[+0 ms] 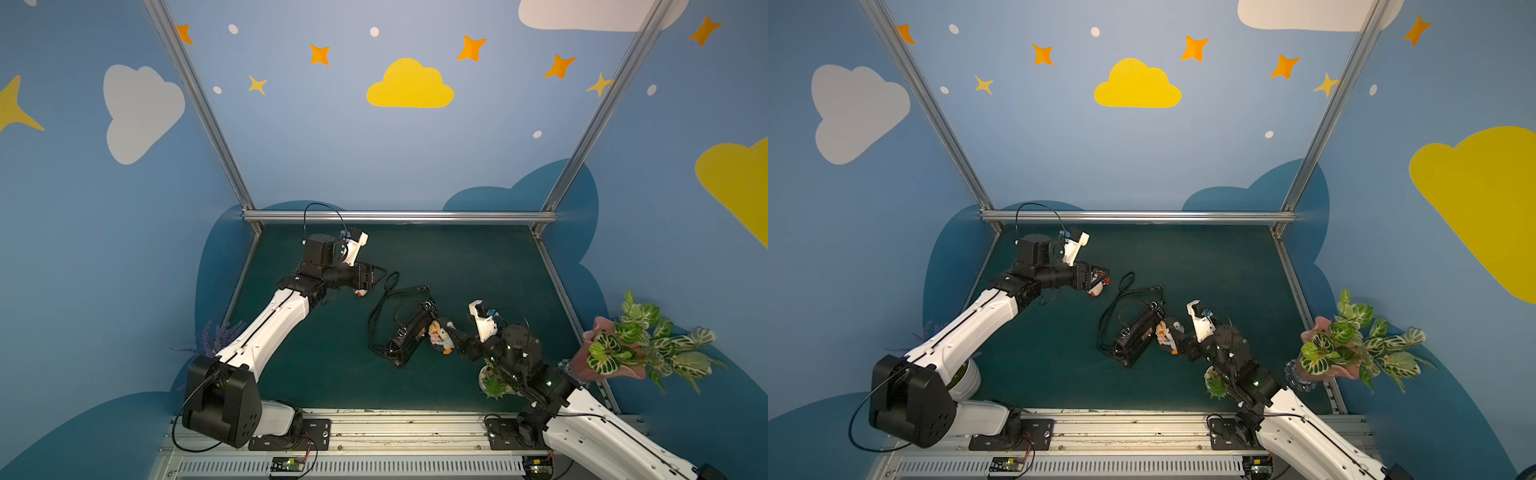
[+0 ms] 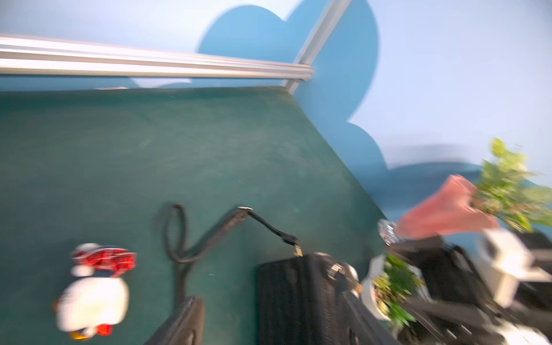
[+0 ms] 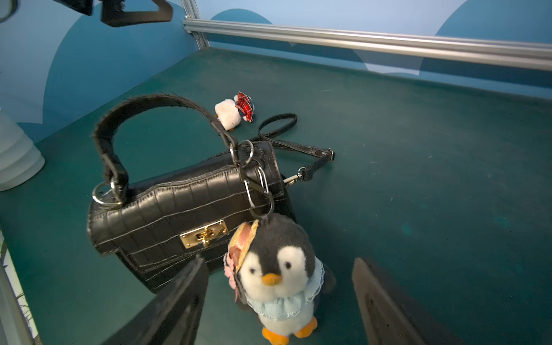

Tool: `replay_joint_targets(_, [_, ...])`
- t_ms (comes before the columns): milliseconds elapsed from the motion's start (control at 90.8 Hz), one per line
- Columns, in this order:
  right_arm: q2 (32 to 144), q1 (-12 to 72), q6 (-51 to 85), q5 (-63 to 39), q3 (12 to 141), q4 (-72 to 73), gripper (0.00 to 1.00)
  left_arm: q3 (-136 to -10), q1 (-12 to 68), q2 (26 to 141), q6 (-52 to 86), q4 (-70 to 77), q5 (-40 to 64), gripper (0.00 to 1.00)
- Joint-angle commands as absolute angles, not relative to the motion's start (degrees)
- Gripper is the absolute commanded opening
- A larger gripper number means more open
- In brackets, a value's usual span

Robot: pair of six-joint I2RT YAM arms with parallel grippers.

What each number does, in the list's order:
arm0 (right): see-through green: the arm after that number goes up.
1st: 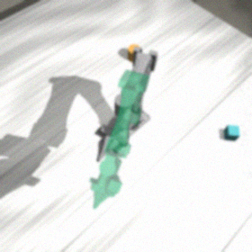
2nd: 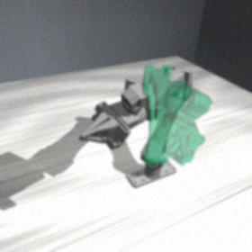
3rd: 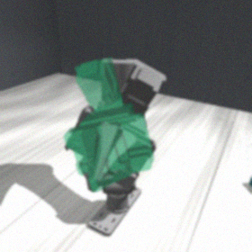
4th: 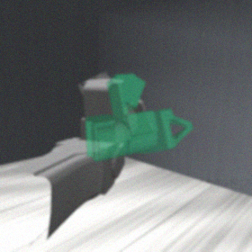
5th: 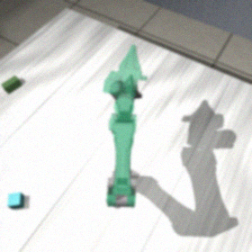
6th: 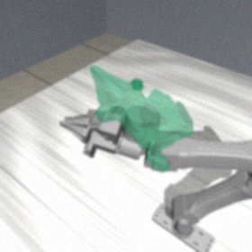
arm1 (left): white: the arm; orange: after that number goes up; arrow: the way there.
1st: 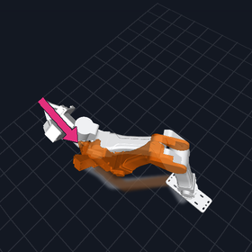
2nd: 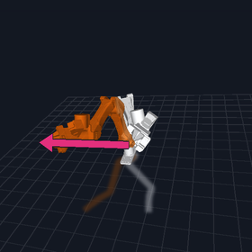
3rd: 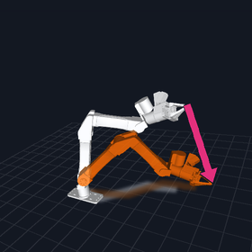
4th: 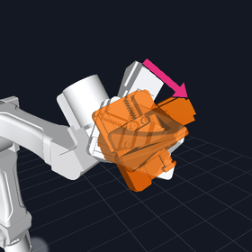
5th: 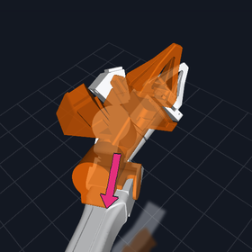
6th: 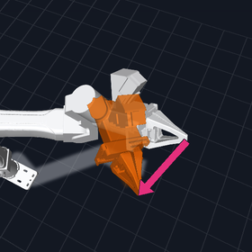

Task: Remove the decoration from the bag
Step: Move the bag to the center of the board.

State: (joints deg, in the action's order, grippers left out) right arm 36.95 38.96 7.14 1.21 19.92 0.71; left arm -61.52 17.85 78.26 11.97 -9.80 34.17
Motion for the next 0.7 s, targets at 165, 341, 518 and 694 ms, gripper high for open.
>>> replay_joint_targets(165, [46.3, 36.0, -1.2, -9.7, 21.5, 12.1, 0.66, -58.2, 24.2, 75.7, 8.7, -16.9, 40.5, 0.77])
replay_joint_targets(341, [53.7, 35.9, -5.9, -12.3, 23.8, 15.5, 0.6, -56.8, 27.3, 76.7, 7.4, -18.1, 39.7, 0.8])
replay_joint_targets(518, [58.6, 35.8, -9.8, -12.3, 25.1, 17.8, 0.55, -56.8, 28.7, 79.0, 6.5, -18.3, 36.8, 0.81])
replay_joint_targets(694, [61.0, 34.8, -13.2, -15.1, 24.8, 20.7, 0.5, -57.7, 29.8, 81.2, 5.6, -18.9, 35.1, 0.77])
